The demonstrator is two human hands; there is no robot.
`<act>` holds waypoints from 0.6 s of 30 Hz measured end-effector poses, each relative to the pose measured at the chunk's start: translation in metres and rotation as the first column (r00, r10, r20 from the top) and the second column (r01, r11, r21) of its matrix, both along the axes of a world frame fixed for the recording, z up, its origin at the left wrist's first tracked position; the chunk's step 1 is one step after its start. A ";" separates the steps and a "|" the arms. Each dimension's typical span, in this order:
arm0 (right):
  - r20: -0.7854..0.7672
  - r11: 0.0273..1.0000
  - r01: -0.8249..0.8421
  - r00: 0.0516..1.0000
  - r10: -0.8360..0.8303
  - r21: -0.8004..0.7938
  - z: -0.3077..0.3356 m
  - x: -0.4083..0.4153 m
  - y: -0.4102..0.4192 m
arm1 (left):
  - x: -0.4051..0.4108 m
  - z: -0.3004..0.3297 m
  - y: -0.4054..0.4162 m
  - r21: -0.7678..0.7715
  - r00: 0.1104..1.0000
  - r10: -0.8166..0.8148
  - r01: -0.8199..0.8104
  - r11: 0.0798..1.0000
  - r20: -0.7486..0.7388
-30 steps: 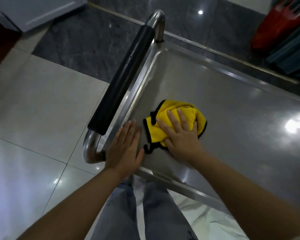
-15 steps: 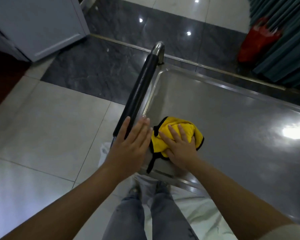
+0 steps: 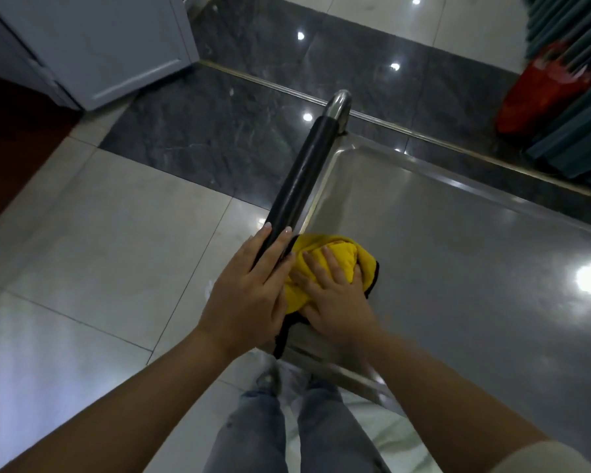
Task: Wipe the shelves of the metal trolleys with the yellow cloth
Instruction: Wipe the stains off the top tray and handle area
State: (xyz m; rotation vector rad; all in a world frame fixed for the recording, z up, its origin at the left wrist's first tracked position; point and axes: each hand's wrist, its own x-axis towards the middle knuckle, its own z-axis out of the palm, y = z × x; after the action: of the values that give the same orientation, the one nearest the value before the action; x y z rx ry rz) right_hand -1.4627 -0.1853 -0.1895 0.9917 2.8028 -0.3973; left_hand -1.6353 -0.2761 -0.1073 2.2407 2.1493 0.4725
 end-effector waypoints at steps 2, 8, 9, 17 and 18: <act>0.028 0.996 0.086 0.996 -0.086 -0.011 -0.002 -0.008 0.036 | 0.001 -0.002 -0.001 -0.004 1.000 -0.001 0.001 1.000 0.004; 0.056 0.970 0.240 0.970 -0.238 -0.031 -0.001 -0.035 0.148 | 0.000 -0.007 -0.002 -0.009 1.000 0.028 -0.028 1.000 -0.011; 0.066 0.962 0.271 0.961 -0.269 -0.034 -0.001 -0.039 0.163 | 0.000 -0.008 -0.002 -0.005 1.000 0.027 -0.027 1.000 -0.014; 0.143 0.925 0.371 0.923 -0.357 -0.086 0.011 -0.057 0.202 | -0.002 -0.012 -0.002 0.027 1.000 0.018 -0.017 0.999 -0.023; 0.143 0.935 0.347 0.932 -0.334 -0.078 0.012 -0.054 0.192 | -0.002 -0.013 -0.001 0.033 0.999 0.013 -0.012 0.999 -0.029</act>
State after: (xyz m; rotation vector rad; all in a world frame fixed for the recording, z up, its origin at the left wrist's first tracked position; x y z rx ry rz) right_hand -1.5169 0.0067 -0.1773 1.4294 2.4687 -0.4913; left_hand -1.6373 -0.2772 -0.1200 2.2666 2.1871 0.4817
